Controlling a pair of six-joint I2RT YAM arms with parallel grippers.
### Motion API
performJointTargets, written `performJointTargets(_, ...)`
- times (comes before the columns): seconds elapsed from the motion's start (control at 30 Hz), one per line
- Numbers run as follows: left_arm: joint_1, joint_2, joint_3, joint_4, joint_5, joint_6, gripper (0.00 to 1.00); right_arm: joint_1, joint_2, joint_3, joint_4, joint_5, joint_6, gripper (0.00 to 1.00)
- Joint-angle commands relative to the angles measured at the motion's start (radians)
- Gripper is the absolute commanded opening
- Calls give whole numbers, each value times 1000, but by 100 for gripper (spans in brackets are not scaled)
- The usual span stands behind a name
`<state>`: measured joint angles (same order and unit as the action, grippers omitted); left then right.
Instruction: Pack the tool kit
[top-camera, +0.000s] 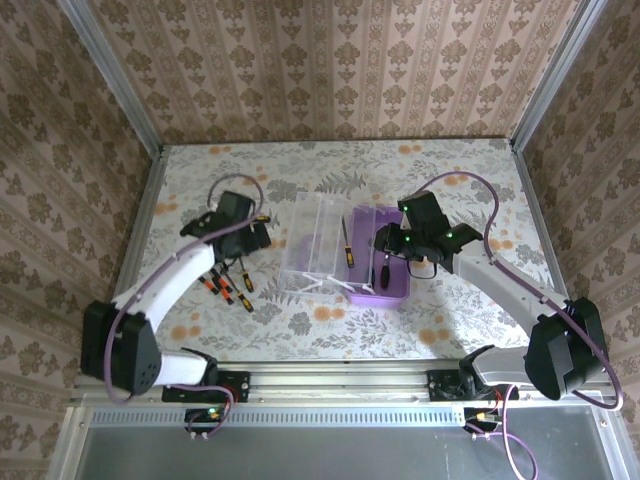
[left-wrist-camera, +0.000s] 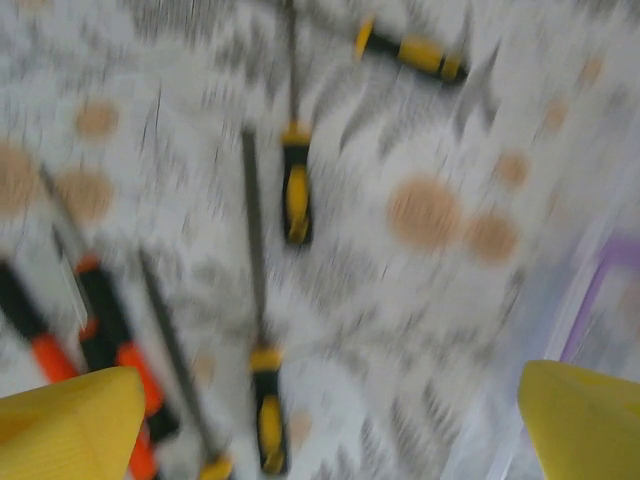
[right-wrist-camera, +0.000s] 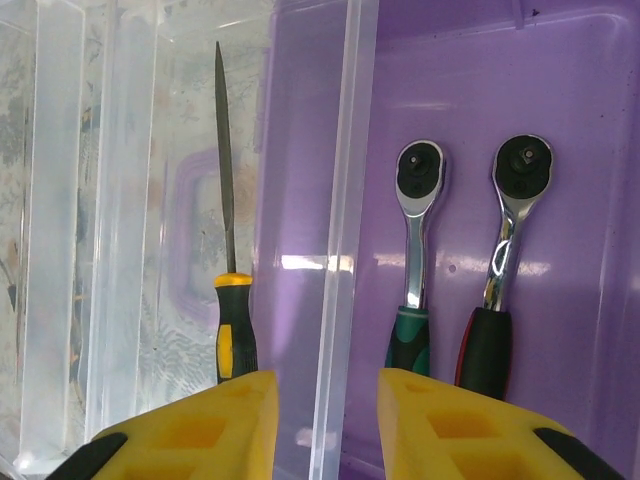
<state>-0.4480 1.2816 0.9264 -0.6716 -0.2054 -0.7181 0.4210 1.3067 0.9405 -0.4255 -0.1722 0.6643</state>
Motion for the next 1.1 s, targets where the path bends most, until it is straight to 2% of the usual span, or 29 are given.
performJointTargets(0.0, -56, -111, -125, -100, -53, -149, 78, -13, -50, -30, 24, -29, -38, 34)
performJointTargets(0.07, -79, -160, -217, -60, 1, -202, 61, -19, -63, -48, 38, -33, -38, 34)
performJointTargets(0.1, -83, -180, -260, -23, 38, -205, 49, -22, -67, -57, 44, -35, -37, 34)
performJointTargets(0.13, -83, -191, -286, 0, 56, -213, 42, -22, -70, -65, 49, -35, -38, 34)
performJointTargets(0.17, -85, -198, -307, 6, 60, -232, 39, -24, -70, -70, 53, -37, -38, 34)
performJointTargets(0.37, -84, -139, -354, 76, 81, -251, 46, -28, -85, -94, 60, -51, -35, 34)
performJointTargets(0.57, -77, -59, -350, 107, 89, -241, 48, -31, -121, -119, 50, -38, -35, 34)
performJointTargets(0.83, -80, -102, -439, 134, 79, -287, 38, -38, -149, -134, 44, -32, -29, 34)
performJointTargets(1.07, -75, -155, -473, 158, 99, -218, 26, -37, -152, -128, 45, -38, -22, 34)
